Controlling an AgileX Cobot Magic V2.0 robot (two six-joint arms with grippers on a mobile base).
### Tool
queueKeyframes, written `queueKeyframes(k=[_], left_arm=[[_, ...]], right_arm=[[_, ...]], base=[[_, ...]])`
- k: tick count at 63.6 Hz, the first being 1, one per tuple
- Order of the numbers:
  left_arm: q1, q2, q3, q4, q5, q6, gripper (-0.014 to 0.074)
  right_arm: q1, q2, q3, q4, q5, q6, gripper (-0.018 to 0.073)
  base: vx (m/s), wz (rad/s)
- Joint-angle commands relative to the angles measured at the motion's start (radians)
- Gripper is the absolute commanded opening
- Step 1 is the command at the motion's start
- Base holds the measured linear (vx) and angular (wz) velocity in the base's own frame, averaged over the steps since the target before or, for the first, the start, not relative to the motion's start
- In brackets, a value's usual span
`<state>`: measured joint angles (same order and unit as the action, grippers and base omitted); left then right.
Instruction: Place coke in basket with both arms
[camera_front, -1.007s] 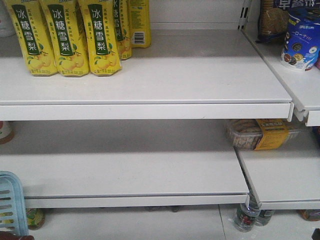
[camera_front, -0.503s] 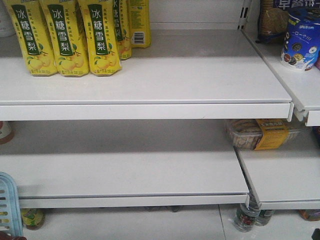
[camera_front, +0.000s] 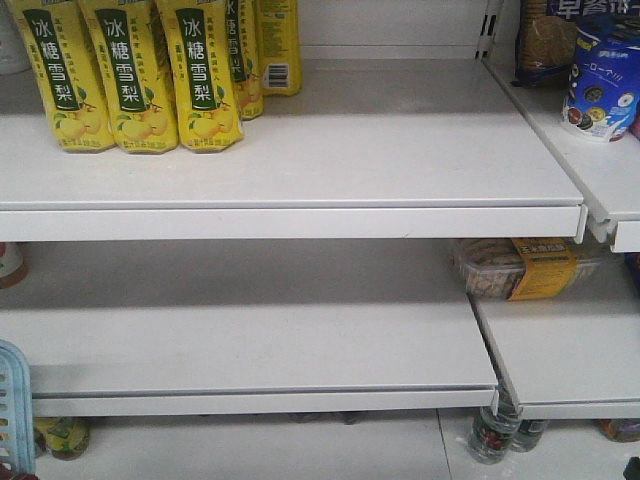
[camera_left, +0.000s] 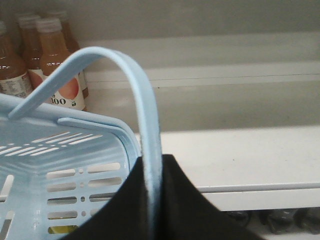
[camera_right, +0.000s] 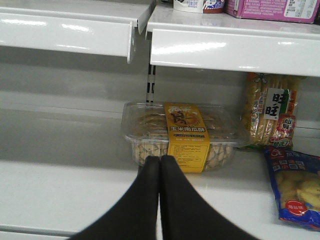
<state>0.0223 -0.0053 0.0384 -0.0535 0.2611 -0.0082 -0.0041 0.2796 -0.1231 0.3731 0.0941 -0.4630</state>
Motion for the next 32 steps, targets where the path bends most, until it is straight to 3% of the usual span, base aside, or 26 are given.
queueKeyframes(k=[1,32], left_arm=[[0.002,-0.023,-0.029,0.053,-0.158,0.002,-0.0006],[0.002,-0.023,-0.029,0.078,-0.224,-0.005,-0.0006]], right_arm=[[-0.003,0.006,-0.026,0.0,-0.07,-0.008,-0.0009],[-0.003,0.006,-0.026,0.0,-0.07,-0.008,-0.0009]], base=[[0.0,0.0],[0.0,0.0]])
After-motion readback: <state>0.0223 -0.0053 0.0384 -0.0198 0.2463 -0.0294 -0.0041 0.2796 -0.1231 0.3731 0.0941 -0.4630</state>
